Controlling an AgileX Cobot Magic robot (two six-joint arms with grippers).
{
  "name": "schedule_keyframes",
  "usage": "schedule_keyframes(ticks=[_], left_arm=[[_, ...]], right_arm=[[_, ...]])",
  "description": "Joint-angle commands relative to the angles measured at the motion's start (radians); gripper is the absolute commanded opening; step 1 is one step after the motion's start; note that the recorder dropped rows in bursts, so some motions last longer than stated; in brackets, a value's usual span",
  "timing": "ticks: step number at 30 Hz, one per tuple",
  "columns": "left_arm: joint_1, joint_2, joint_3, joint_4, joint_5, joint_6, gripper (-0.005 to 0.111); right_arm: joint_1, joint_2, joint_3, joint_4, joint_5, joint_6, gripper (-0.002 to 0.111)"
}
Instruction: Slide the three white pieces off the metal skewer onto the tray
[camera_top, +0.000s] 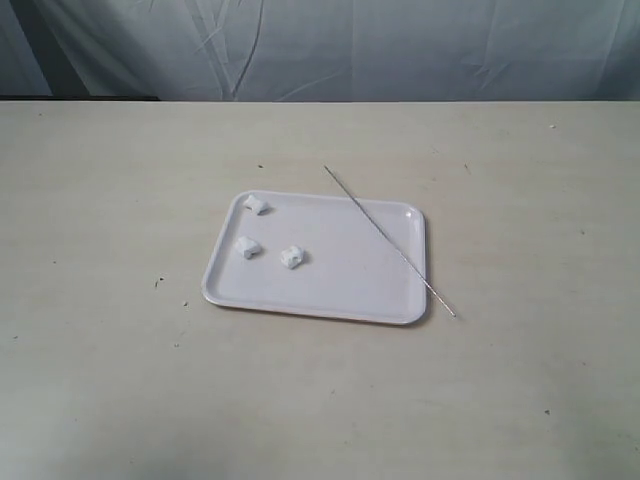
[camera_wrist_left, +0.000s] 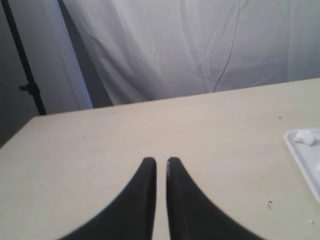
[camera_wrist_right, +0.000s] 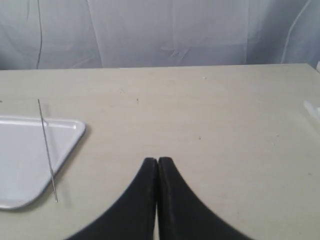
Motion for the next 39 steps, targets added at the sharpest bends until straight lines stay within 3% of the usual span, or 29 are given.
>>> schedule_keyframes(ticks=[1,5,15,23,39], left_arm=[[0.005,-0.045,0.012,-0.029,0.081,-0.016,0.008],[0.005,-0.072,0.012,-0.035,0.140,0.022,0.008],[0.005,-0.074,0.012,-0.091,0.179,0.060,0.008],[0.005,-0.072,0.012,-0.102,0.193,0.048,0.008],[0.005,-0.070,0.012,-0.098,0.188,0.011,0.008]], right_arm=[[-0.142,-0.007,0.053,0.359,-0.128,-0.373,-0.001],[-0.174,-0.007,0.053,0.300,-0.131,-0.406,-0.001],[-0.174,-0.007,0.053,0.131,-0.123,-0.190,-0.001],[-0.091,-0.007,0.053,0.102,-0.123,-0.190,-0.001],[-0.092,-0.007,0.053,0.102,-0.116,-0.188,-0.001]])
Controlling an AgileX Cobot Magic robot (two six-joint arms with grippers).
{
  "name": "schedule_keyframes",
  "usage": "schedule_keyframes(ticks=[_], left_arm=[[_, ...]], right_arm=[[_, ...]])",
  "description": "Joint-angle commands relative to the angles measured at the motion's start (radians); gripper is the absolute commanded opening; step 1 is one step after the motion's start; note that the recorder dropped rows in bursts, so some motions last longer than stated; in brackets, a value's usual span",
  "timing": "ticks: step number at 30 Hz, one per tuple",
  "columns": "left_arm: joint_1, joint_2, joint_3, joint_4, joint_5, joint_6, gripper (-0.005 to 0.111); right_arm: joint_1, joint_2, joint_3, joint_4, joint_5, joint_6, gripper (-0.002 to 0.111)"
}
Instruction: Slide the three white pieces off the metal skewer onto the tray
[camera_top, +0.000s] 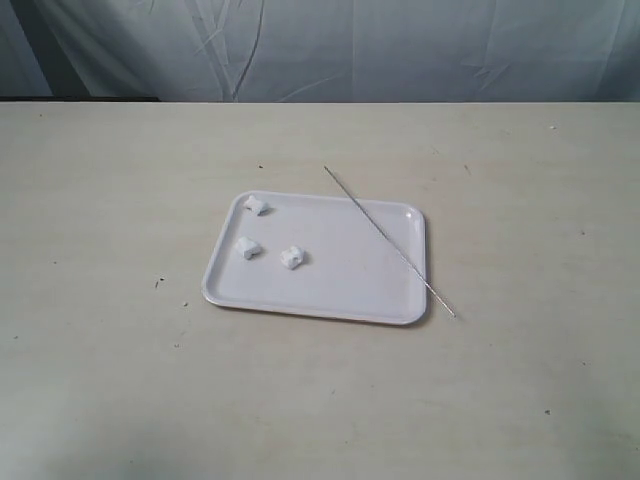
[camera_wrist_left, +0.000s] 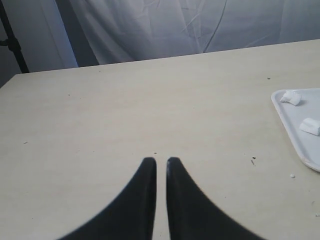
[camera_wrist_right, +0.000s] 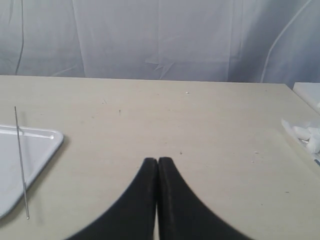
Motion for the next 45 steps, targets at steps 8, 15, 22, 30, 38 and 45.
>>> schedule_keyframes(ticks=[8,15,22,30,38,45], left_arm=[[0.005,-0.002,0.003,-0.007,-0.013,-0.112,0.006],[0.005,-0.002,0.003,0.001,-0.017,-0.111,0.006],[0.005,-0.002,0.003,0.001,-0.017,-0.111,0.006],[0.005,-0.002,0.003,0.001,-0.017,-0.111,0.006],[0.005,-0.002,0.003,-0.001,-0.017,-0.111,0.006],[0.005,-0.002,0.003,-0.001,-0.017,-0.110,0.006]], right_arm=[[0.004,-0.007,0.005,-0.008,-0.018,0.001,-0.001],[0.004,-0.007,0.005,-0.008,-0.018,0.001,-0.001],[0.004,-0.007,0.005,-0.008,-0.022,0.001,-0.001],[0.004,-0.007,0.005,-0.008,-0.022,0.001,-0.001],[0.004,-0.007,0.005,-0.008,-0.022,0.001,-0.001],[0.004,-0.007,0.005,-0.005,-0.022,0.001,-0.001]])
